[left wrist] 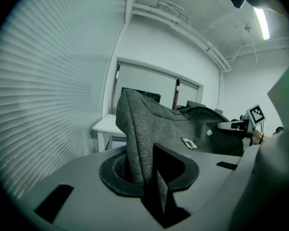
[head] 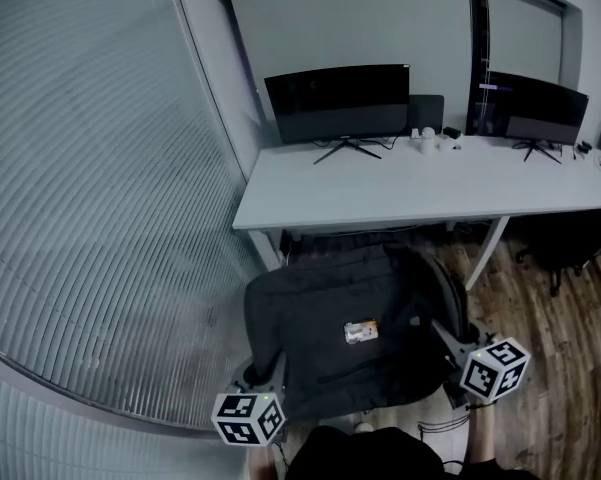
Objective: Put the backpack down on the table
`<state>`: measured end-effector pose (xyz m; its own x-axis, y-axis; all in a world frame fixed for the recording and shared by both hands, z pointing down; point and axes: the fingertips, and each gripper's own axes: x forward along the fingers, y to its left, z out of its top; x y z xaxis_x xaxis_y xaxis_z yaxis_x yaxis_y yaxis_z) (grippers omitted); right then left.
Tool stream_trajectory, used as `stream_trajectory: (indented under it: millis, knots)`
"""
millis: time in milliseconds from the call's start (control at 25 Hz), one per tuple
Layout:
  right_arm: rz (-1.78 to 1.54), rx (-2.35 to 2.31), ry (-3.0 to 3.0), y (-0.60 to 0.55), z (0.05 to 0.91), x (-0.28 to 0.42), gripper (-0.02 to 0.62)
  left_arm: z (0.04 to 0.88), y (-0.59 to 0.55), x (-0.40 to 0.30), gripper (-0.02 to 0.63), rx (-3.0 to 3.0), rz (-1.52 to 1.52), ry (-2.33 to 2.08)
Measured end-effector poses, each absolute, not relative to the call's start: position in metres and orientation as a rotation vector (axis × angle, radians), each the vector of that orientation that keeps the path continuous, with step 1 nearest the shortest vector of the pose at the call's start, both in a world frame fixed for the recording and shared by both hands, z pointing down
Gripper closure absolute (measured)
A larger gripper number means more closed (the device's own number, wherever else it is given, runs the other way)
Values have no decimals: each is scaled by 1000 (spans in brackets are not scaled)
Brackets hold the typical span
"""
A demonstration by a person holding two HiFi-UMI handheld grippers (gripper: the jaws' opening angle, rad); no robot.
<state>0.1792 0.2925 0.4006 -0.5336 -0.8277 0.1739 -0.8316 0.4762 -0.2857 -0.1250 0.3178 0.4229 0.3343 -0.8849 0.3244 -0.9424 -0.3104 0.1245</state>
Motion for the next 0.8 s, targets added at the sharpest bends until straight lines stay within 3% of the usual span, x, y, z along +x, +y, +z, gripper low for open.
stream_trajectory:
  millis: [800]
  knots:
    - [543,1549,-2643,178,422,171,494,452,192,-133,520,2297,288,-1595]
